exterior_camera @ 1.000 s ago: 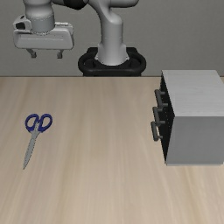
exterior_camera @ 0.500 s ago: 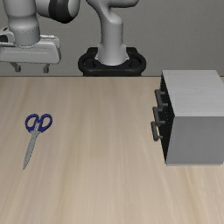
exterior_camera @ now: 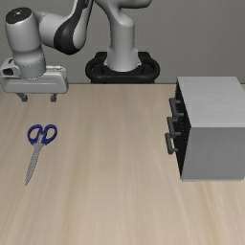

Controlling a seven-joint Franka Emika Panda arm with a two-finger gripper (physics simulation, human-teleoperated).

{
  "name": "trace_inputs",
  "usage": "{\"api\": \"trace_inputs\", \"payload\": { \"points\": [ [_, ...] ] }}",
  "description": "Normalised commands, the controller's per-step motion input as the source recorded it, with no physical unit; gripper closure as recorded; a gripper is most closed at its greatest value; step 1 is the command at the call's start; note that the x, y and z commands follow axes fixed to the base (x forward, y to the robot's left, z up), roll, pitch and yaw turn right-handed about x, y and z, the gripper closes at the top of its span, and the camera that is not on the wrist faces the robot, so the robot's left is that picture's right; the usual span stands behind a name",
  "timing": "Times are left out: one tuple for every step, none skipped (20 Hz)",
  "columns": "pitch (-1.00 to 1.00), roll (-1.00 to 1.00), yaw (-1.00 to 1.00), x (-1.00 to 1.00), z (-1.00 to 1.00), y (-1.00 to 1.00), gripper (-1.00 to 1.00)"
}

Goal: Pick up the scissors and place it on the top of the cabinet

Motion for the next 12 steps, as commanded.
{"api": "trace_inputs", "payload": {
  "points": [
    [0.0,0.0,0.0,0.0,-1.0,0.0,-1.0],
    [0.0,0.0,0.0,0.0,-1.0,0.0,-1.0],
    [0.0,0.0,0.0,0.0,-1.0,0.0,-1.0],
    [0.0,0.0,0.0,0.0,-1.0,0.0,-1.0],
    [0.0,0.0,0.0,0.0,-1.0,0.0,-1.0],
    [0.0,0.0,0.0,0.0,-1.0,0.0,-1.0],
    [0.0,0.0,0.0,0.0,-1.0,0.0,-1.0],
    [0.0,0.0,0.0,0.0,-1.0,0.0,-1.0],
    [0.0,0.0,0.0,0.0,-1.0,0.0,-1.0],
    [0.0,0.0,0.0,0.0,-1.0,0.0,-1.0],
    [0.0,0.0,0.0,0.0,-1.0,0.0,-1.0],
    [0.0,0.0,0.0,0.0,-1.0,0.0,-1.0]
  ]
}}
